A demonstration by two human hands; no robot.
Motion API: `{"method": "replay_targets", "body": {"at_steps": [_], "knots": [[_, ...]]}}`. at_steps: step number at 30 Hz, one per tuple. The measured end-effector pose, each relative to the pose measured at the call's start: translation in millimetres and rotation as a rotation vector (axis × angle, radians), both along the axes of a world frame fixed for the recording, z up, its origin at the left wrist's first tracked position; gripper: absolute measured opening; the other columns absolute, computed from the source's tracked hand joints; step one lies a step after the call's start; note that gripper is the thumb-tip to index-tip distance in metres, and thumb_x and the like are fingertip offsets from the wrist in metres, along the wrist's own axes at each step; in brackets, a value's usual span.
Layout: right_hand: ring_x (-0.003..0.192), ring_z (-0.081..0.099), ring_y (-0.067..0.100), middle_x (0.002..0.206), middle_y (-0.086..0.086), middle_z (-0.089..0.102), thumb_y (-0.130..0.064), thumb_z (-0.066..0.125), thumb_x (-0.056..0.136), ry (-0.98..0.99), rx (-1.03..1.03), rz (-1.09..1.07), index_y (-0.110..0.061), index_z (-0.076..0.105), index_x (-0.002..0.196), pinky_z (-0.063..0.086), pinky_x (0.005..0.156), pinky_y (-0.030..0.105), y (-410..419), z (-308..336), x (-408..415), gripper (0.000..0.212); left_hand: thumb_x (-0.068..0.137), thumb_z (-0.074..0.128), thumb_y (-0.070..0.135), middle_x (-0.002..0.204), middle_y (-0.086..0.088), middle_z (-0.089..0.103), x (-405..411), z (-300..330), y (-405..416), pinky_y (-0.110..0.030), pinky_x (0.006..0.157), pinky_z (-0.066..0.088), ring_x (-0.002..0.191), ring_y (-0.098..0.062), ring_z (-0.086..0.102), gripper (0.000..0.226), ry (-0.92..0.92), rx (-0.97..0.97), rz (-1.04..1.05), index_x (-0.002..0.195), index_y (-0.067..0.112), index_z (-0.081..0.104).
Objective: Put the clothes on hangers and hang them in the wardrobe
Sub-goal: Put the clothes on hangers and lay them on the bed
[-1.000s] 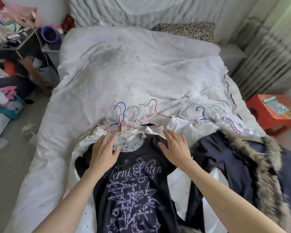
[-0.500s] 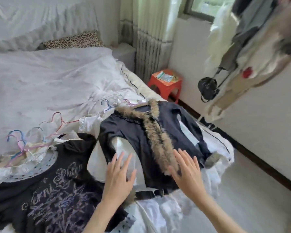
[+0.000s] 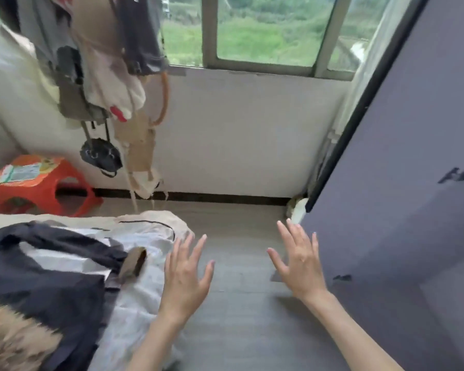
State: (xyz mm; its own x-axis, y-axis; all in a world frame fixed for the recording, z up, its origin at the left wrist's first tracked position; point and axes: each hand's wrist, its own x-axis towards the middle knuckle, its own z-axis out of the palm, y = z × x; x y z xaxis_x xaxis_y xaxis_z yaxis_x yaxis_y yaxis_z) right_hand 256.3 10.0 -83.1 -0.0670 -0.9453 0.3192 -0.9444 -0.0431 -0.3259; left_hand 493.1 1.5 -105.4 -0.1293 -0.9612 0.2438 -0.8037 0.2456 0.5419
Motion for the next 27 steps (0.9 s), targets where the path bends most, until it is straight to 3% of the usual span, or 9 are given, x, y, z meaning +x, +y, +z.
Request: {"method": "replay_targets", "body": {"at_steps": [4, 8, 13, 17, 21, 27], "knots": [[0.127, 0.045, 0.033, 0.137, 0.014, 0.049, -0.05, 0.037, 0.083, -0.022, 0.016, -0.294, -0.012, 0.049, 0.133, 0.025, 0.104, 0.059, 23.9, 3.7, -87.7, 0.064, 0.084, 0.038, 0.046, 0.135, -0.012, 0.049, -91.2, 9.1, -43.9, -0.054, 0.097, 0.036, 0.129, -0.03, 0.032, 0.054, -0.095, -0.028, -0.278, 0.131, 0.021, 0.049], [0.13, 0.043, 0.031, 0.139, 0.012, 0.047, -0.052, 0.036, 0.082, -0.035, 0.005, -0.546, -0.015, 0.048, 0.134, 0.022, 0.106, 0.057, 49.1, 10.1, -157.8, 0.065, 0.085, 0.036, 0.046, 0.138, -0.011, 0.047, -183.7, 14.8, -71.8, -0.055, 0.099, 0.035, 0.131, -0.032, 0.031, 0.056, -0.1, -0.013, -0.502, 0.132, 0.02, 0.05], [0.142, 0.019, 0.02, 0.152, 0.004, 0.026, -0.062, 0.017, 0.083, -0.023, 0.036, -0.81, -0.022, 0.028, 0.145, 0.002, 0.115, 0.045, 80.3, 10.2, -242.2, 0.075, 0.086, 0.032, 0.047, 0.139, -0.011, 0.046, -305.6, 7.5, -94.4, -0.054, 0.1, 0.036, 0.132, -0.038, 0.036, 0.056, -0.155, -0.033, -0.81, 0.132, 0.021, 0.049], [0.134, 0.036, 0.03, 0.142, 0.012, 0.043, -0.056, 0.028, 0.087, 0.007, 0.034, -1.037, -0.015, 0.041, 0.139, 0.022, 0.108, 0.056, 102.6, 18.0, -296.0, 0.068, 0.085, 0.019, 0.054, 0.149, -0.006, 0.031, -399.7, 14.5, -110.0, -0.047, 0.11, 0.021, 0.141, -0.031, 0.018, 0.065, -0.142, -0.087, -0.994, 0.14, 0.026, 0.039], [0.133, 0.039, 0.03, 0.139, 0.012, 0.047, -0.053, 0.031, 0.087, 0.026, 0.043, -1.207, -0.014, 0.045, 0.136, 0.024, 0.107, 0.055, 127.4, 37.4, -334.0, 0.065, 0.087, 0.032, 0.042, 0.137, -0.015, 0.047, -486.4, 35.1, -105.0, -0.054, 0.095, 0.039, 0.129, -0.04, 0.038, 0.051, -0.102, -0.146, -1.205, 0.13, 0.019, 0.047], [0.126, 0.047, 0.032, 0.131, 0.013, 0.054, -0.048, 0.035, 0.087, 0.089, 0.068, -1.407, -0.011, 0.05, 0.131, 0.034, 0.102, 0.055, 180.3, 49.8, -376.9, 0.06, 0.087, 0.034, 0.041, 0.133, -0.017, 0.05, -576.0, 35.7, -62.2, -0.058, 0.092, 0.041, 0.124, -0.045, 0.042, 0.05, -0.114, -0.109, -1.42, 0.127, 0.016, 0.05]]}}
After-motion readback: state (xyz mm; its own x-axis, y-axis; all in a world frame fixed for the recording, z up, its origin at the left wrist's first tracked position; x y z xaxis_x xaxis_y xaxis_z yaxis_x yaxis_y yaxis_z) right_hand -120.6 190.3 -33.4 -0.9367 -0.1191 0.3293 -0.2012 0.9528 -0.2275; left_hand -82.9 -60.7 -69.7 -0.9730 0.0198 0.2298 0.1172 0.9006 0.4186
